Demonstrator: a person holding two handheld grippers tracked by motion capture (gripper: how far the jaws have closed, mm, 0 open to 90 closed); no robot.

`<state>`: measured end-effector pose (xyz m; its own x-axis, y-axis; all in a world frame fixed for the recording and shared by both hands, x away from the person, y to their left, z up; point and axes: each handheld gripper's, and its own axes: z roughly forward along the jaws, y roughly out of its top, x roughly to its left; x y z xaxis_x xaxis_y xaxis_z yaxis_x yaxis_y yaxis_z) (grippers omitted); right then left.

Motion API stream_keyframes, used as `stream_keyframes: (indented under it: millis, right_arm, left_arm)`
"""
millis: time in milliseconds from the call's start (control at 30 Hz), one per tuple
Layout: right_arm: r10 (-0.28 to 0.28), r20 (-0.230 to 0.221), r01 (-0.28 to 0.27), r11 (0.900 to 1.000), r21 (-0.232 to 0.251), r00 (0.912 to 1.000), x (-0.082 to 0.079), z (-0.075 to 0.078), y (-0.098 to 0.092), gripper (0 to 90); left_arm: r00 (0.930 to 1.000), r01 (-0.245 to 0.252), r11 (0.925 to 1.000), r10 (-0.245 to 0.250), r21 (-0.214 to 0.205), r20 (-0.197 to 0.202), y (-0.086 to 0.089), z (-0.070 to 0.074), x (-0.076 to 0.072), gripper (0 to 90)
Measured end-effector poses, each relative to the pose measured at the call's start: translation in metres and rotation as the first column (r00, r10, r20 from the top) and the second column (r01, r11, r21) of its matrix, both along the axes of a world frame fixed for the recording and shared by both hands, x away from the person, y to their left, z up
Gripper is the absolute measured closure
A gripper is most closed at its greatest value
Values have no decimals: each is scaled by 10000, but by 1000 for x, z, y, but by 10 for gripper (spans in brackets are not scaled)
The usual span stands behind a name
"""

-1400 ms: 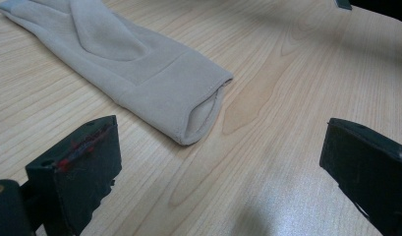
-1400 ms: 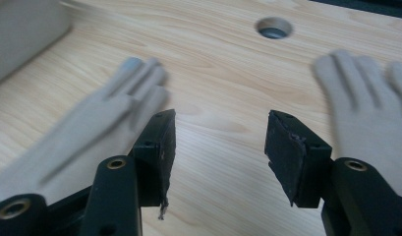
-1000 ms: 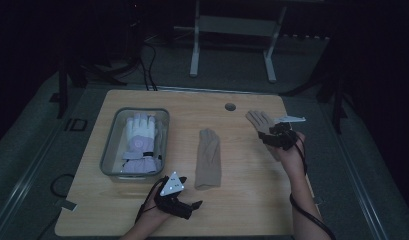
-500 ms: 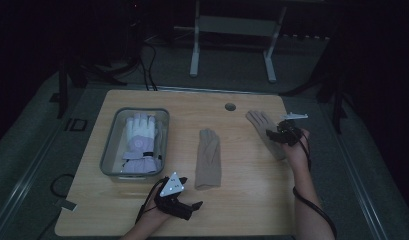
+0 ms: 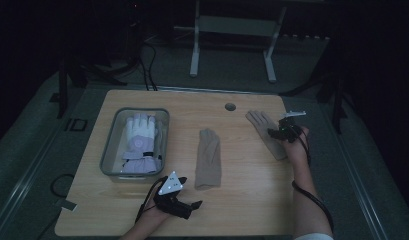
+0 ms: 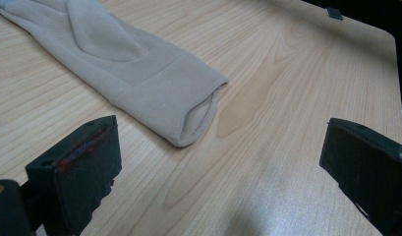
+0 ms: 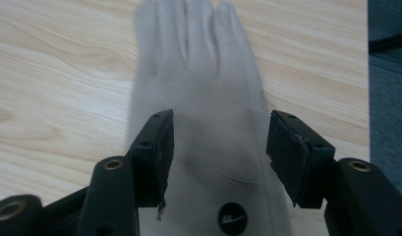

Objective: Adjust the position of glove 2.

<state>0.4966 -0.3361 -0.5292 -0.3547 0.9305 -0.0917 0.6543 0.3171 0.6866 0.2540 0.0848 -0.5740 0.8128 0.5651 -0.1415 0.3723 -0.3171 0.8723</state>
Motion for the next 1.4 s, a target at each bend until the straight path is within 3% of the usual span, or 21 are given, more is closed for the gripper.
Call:
stream_keyframes:
  millis: [167,267,400,533,767,833,1100,1233,1400]
  right_arm:
    - [-159,-360,160,9999,6,9992,4,-16,0,425]
    - [-191,-146,197,9989,425,9997,2,-19,-3,443]
    - [-216,-72,220,9985,496,9997,-2,-19,-2,565]
    - [-362,-236,371,9986,386,9991,-3,-17,4,744]
    - [-946,-610,997,9913,864,9936,-5,-10,10,816]
    - [-1014,-659,1083,9878,1116,9927,-7,-7,13,820]
    - [-1118,-119,1120,9745,1943,9937,-24,11,30,820]
    - [-1217,309,1102,9618,2508,9921,-47,23,43,820]
    - [-1529,434,1334,9458,2959,9873,-67,33,45,820]
  left_arm:
    - [10000,14,10000,-15,82,97,0,0,-1,24]
    - [9999,-3,10000,2,60,145,0,0,-1,24]
    - [9999,-12,10000,11,85,149,0,0,-1,24]
    - [9999,-19,9999,17,121,145,-1,0,-1,24]
    - [10000,-36,10000,35,84,81,0,0,-1,24]
    - [10000,-41,10000,40,87,75,-1,0,-1,24]
    - [9998,-54,9999,52,104,207,-1,0,-2,24]
    - [9996,-103,9999,100,109,261,-1,0,-2,25]
    - [9994,-119,9998,115,128,320,-1,0,-2,24]
